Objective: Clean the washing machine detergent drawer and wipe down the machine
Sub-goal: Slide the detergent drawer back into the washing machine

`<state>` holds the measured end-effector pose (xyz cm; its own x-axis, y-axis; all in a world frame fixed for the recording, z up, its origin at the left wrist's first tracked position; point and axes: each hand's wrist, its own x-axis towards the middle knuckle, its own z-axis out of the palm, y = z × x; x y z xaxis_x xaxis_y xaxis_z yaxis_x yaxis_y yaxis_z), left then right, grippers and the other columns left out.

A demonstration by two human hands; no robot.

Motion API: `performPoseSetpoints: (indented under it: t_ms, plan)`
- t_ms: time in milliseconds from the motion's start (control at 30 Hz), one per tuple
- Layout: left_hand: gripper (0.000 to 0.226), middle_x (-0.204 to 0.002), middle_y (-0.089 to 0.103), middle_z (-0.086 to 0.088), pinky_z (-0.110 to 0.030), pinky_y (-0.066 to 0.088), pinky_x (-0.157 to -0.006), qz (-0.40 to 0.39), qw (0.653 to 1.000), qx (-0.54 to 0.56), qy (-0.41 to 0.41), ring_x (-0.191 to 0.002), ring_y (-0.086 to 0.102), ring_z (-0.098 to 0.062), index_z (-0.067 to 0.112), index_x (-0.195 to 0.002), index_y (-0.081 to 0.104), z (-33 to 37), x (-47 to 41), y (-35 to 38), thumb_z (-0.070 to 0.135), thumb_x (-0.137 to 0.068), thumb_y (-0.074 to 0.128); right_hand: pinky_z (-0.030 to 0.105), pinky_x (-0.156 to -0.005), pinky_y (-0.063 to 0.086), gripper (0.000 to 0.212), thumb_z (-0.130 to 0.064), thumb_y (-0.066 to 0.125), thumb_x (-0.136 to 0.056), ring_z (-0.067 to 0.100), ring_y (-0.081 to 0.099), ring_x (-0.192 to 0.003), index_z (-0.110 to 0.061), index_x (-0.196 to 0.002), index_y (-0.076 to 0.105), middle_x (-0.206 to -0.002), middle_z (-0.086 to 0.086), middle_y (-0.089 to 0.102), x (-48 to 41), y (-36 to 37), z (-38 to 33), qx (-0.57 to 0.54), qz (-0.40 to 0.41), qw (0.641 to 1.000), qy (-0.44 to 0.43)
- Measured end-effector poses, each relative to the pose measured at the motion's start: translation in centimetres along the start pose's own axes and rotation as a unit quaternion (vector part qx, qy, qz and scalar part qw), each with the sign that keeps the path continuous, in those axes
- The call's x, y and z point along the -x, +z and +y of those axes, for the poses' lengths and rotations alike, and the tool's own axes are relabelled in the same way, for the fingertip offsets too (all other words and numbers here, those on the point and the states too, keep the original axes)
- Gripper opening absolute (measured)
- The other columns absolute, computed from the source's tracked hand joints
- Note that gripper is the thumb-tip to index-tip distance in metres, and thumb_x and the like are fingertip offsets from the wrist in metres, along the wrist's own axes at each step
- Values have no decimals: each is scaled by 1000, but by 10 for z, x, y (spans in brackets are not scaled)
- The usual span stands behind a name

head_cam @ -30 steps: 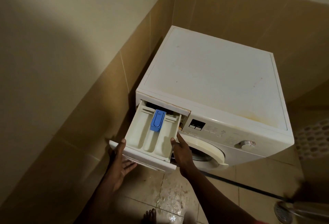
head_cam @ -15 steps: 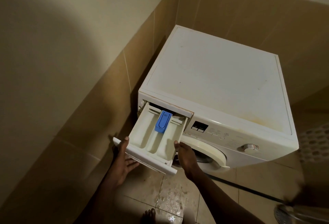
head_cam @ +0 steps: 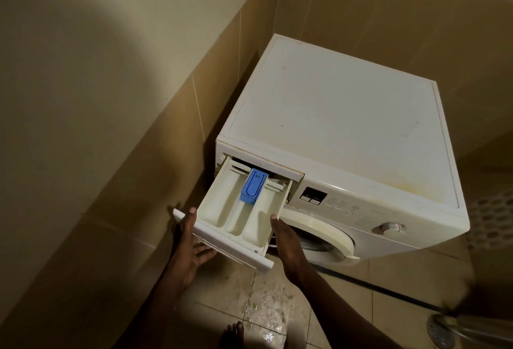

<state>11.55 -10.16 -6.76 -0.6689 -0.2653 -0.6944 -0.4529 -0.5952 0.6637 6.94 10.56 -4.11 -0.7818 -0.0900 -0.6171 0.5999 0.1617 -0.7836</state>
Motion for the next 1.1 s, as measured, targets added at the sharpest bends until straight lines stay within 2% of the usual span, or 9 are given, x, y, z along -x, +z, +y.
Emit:
performPoseSetpoints:
  t_ms: [100,167,467,567,633,867,967,1033,1100]
  plan:
    - [75,-131,52,-24,-62,50,-94,-1,1000,26,-18,-115,58,-45,30,-146,34,2,1,1,58,-81,60,23,-70,54,46,-48,35,-99,13,64,-103,-24,-137,45,-120,-2,64,2,5,1,-64,-34,997,15]
    - [67,-132,51,-25,-64,48,-96,-3,999,44,-23,-116,56,-45,29,-146,35,3,2,1,53,-88,58,26,-71,56,43,-48,31,-100,13,65,-102,-28,-136,42,-117,-4,64,4,6,1,-87,-53,995,16]
    - [63,-127,56,-22,-59,51,-94,44,997,64,-21,-112,59,-42,27,-143,38,-21,13,12,56,-89,56,28,-69,54,50,-56,26,-97,19,61,-109,-29,-138,39,-129,4,58,-3,-3,3,-8,-39,999,-1]
    - [60,-123,57,-23,-55,52,-90,32,998,48,-16,-111,59,-42,24,-140,39,-18,13,10,55,-91,53,24,-66,51,51,-55,24,-98,22,60,-110,-27,-139,38,-130,6,57,-1,-2,3,5,-44,999,-1]
    - [56,-121,57,-22,-59,49,-95,24,999,45,-9,-113,58,-43,25,-141,39,-16,11,6,52,-93,52,21,-63,50,50,-53,23,-99,22,59,-109,-27,-139,36,-128,7,56,1,1,3,11,-44,999,-6]
    - [79,-131,52,-25,-65,46,-98,3,1000,28,3,-115,57,-46,27,-144,38,-8,17,-2,58,-75,61,17,-57,51,49,-50,25,-100,18,61,-102,-27,-142,34,-124,6,57,5,6,8,12,-52,998,-22]
    - [80,-129,52,-25,-66,44,-99,4,1000,27,12,-114,57,-46,29,-144,36,-5,17,0,58,-74,60,25,-70,55,52,-52,28,-99,19,60,-108,-27,-144,34,-130,6,57,0,8,6,0,-43,999,-25]
    - [71,-125,54,-23,-66,44,-101,7,1000,22,10,-115,57,-46,29,-143,36,-6,17,2,57,-81,57,30,-81,53,51,-52,28,-99,18,57,-112,-27,-144,35,-133,3,54,-3,9,6,-9,-35,999,-23]
    - [53,-120,55,-22,-64,43,-102,15,1000,19,3,-115,56,-46,28,-137,38,-7,18,4,53,-92,50,23,-73,51,49,-49,29,-100,13,57,-107,-26,-142,37,-127,1,55,-3,8,6,-16,-29,999,-20]
